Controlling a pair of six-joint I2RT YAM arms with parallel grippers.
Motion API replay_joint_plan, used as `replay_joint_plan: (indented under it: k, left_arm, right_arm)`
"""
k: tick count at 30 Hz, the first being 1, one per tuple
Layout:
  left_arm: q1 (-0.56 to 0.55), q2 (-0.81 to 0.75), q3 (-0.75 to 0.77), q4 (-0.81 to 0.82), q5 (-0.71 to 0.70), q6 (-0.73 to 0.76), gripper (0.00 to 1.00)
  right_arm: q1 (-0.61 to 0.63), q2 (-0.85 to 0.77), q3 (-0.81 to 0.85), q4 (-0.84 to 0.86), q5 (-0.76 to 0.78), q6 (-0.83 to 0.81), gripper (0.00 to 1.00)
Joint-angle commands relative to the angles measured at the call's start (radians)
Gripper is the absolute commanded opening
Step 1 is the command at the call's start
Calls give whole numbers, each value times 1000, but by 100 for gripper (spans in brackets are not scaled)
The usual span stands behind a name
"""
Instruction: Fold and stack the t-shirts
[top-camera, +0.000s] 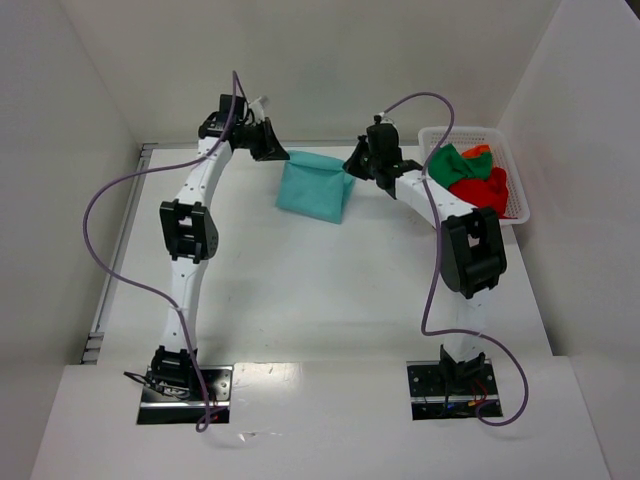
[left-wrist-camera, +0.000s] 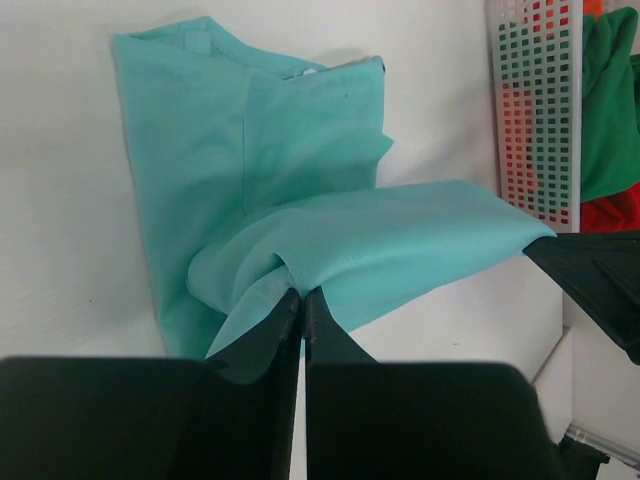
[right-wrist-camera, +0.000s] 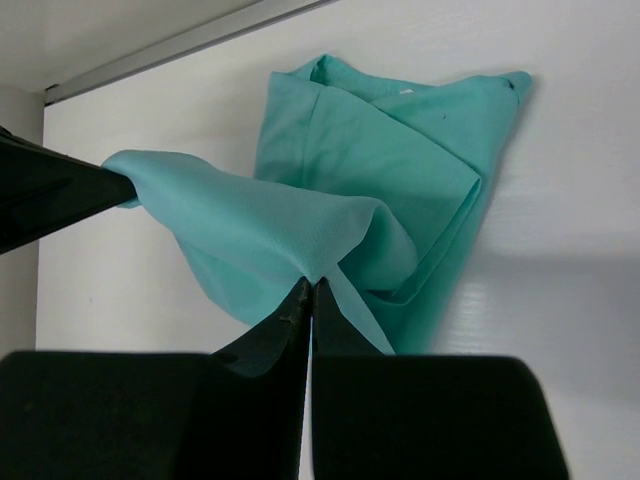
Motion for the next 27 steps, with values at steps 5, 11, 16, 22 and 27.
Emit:
replay_joint_plan:
  k: [5,11,16,22,27]
  left_arm:
    - [16,84,136,-17,-44,30,8]
    - [16,169,233,11,-45,-3,18]
    - [7,187,254,-17,-79,-3,75]
    - [7,137,279,-48,-136,30,97]
    - [-2,75,248,-80,-136,64,97]
  right_arm:
    - [-28,-43,-27,54,87,-2,1]
    - [-48,-20,-51,68,147,19,1]
    - [-67,15,-41,68,147,28,14]
    - [-67,26,-41,88,104,-30,100]
    - [-76,74,50,39,66,-96,100]
